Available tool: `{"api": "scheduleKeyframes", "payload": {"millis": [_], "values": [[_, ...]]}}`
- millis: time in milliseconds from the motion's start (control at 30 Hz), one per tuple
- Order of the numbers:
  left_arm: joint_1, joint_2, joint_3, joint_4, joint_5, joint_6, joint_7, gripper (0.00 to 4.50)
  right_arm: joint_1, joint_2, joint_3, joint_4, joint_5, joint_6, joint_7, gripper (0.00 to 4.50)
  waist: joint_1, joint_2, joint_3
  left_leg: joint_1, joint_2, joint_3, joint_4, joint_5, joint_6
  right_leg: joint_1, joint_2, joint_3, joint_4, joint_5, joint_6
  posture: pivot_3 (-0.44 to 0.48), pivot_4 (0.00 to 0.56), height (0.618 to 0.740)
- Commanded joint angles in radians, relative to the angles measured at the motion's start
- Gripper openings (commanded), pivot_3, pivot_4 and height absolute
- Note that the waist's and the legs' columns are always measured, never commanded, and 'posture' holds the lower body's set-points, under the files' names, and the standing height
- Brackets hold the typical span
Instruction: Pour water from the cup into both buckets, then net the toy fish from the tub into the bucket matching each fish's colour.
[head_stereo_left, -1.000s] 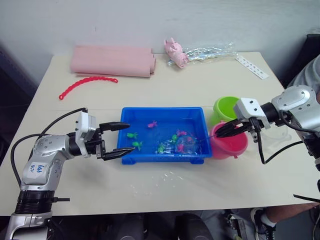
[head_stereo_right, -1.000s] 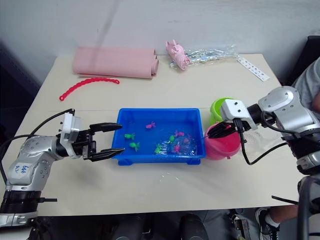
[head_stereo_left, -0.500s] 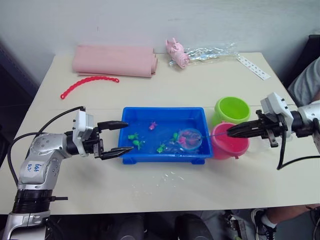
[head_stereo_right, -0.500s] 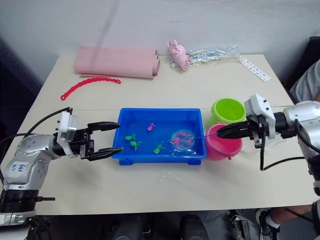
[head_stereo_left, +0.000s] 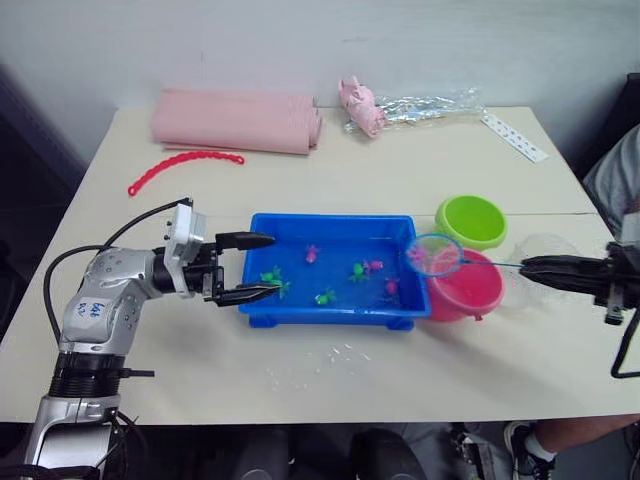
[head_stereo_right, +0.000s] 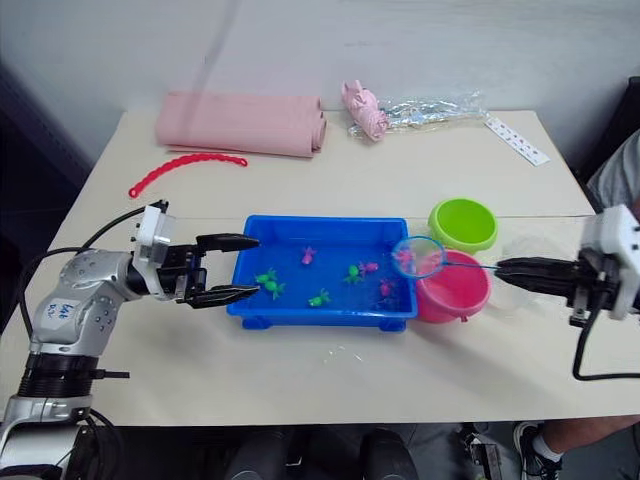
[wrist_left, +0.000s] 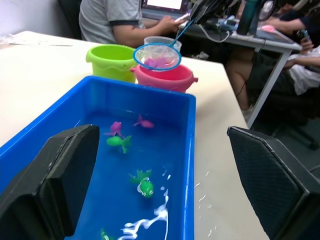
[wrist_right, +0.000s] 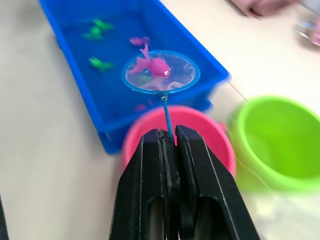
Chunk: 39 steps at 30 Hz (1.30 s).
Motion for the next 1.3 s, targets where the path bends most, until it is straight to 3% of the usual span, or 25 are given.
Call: {"api": "scheduleKeyframes", "payload": {"millis": [33,200,467,667,900,1000,1300], "values": [[-0.029,-0.019,-0.006,-0.022,-0.025,0.014,-0.002,4.48,0.07,0.028,-0.143,-0.021,-0.051,-0.103,-0.009,0.0,0.0,0.0,0.0,0.0,0.0,0.0,0.0,0.0,0.0,0.0,0.0,0.0,0.0,0.0,0.0,0.0,0.15,0.74],[-0.047,-0.051,-0.028,-0.018,-0.019,0.021,0.001,4.48,0.119,0.091,-0.19,0.0,-0.137,-0.293,-0.049,0.0,-0.002,0.0,0.0,0.001,0.0,0.001,0.0,0.0,0.0,0.001,0.001,0.001,0.0,0.0,0.0,0.0,0.15,0.74],[-0.056,-0.091,-0.055,-0.015,-0.012,0.03,0.02,4.48,0.122,0.168,-0.133,0.11,-0.35,-0.792,-0.149,0.0,-0.002,0.0,0.0,0.001,0.0,0.001,0.0,0.0,0.0,0.001,0.001,0.001,0.0,0.0,0.0,0.0,0.15,0.74],[-0.048,-0.107,-0.06,-0.018,-0.007,0.026,0.029,4.48,0.138,0.204,-0.122,0.159,-0.512,-1.093,-0.322,0.0,-0.002,0.0,0.0,0.001,0.0,0.001,0.0,0.0,0.0,0.001,0.001,0.001,0.0,0.0,0.0,0.0,0.15,0.74],[-0.03,-0.127,-0.063,-0.028,0.003,0.01,0.045,4.48,0.202,0.283,-0.184,0.171,-0.834,-1.409,-0.585,0.0,-0.001,0.0,0.0,0.002,0.0,0.001,0.0,0.0,0.0,0.001,0.001,0.001,-0.001,0.0,0.0,0.0,0.15,0.74],[-0.02,-0.133,-0.063,-0.031,0.007,0.003,0.051,4.48,0.211,0.312,-0.245,0.159,-1.009,-1.503,-0.702,0.0,-0.002,0.001,0.0,0.002,0.0,0.001,0.0,0.001,-0.001,0.001,0.001,0.002,0.0,0.0,0.0,0.0,0.15,0.74],[-0.015,-0.166,-0.063,-0.027,0.011,0.001,0.093,4.48,0.255,0.283,-0.313,0.172,-1.254,-1.552,-0.984,0.0,-0.003,0.001,-0.001,0.002,0.0,0.001,-0.001,0.001,-0.002,0.001,0.001,0.003,0.0,0.0,0.0,0.0,0.15,0.74]]}}
